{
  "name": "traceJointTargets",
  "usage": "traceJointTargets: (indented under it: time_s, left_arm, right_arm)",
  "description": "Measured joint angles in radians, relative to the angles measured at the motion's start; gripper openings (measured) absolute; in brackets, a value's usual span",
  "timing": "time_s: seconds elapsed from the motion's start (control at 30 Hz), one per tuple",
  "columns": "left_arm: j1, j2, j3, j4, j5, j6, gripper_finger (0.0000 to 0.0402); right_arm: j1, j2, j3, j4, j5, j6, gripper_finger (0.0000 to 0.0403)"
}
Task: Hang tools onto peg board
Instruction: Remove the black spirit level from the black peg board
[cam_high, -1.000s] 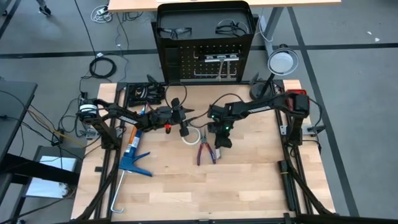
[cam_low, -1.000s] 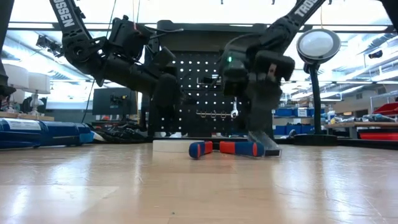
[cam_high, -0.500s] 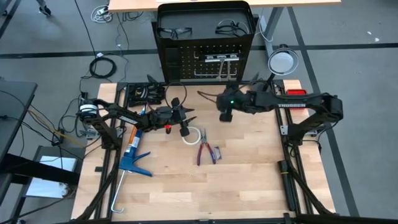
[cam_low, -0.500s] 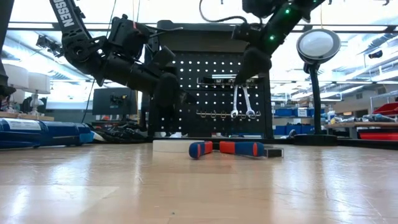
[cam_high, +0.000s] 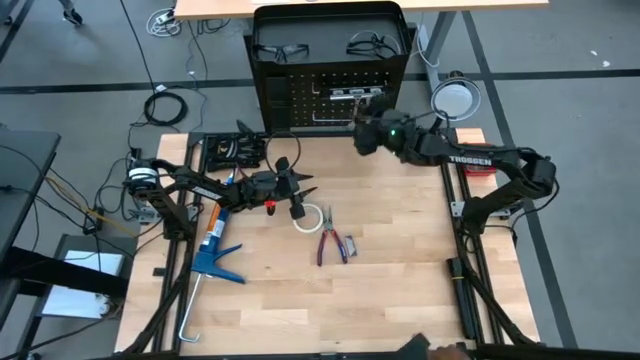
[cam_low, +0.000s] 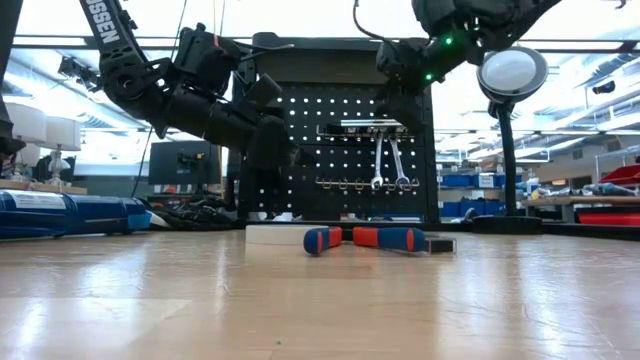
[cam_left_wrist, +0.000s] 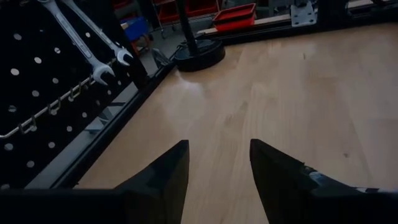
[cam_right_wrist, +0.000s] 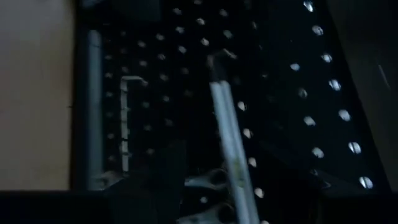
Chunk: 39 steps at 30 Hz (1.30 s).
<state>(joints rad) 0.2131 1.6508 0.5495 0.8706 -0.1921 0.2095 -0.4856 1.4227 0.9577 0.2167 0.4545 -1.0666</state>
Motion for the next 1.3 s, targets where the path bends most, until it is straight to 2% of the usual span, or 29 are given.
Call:
traceJointTargets:
  time_s: [0.13, 0.33, 0.6, 0.83, 1.1, 1.3]
  left_arm:
    - [0.0, 0.0, 0.0, 0.0, 0.0, -0.001, 0.0172]
    - [0.01, 0.0, 0.0, 0.009, 0.001, 0.0, 0.0172]
    - [0.016, 0.0, 0.0, -0.014, 0.0, 0.001, 0.0172]
    - [0.016, 0.0, 0.0, -0.019, -0.001, 0.02, 0.0172]
    - [0.016, 0.0, 0.0, -0.02, -0.001, 0.02, 0.0172]
    - [0.016, 0.0, 0.0, -0.025, -0.001, 0.021, 0.0172]
  right_arm:
    - [-0.051, 0.011, 0.028, -0.011, 0.003, -0.005, 0.0199]
    - [-0.073, 0.095, 0.137, -0.144, 0.012, 0.025, 0.0199]
    - [-0.106, 0.182, 0.215, -0.12, 0.01, 0.028, 0.0199]
    - [-0.135, 0.197, 0.224, -0.127, -0.007, 0.046, 0.019]
    - [-0.145, 0.195, 0.224, -0.131, -0.023, 0.046, 0.0147]
    - [-0.151, 0.195, 0.224, -0.155, -0.027, 0.037, 0.009]
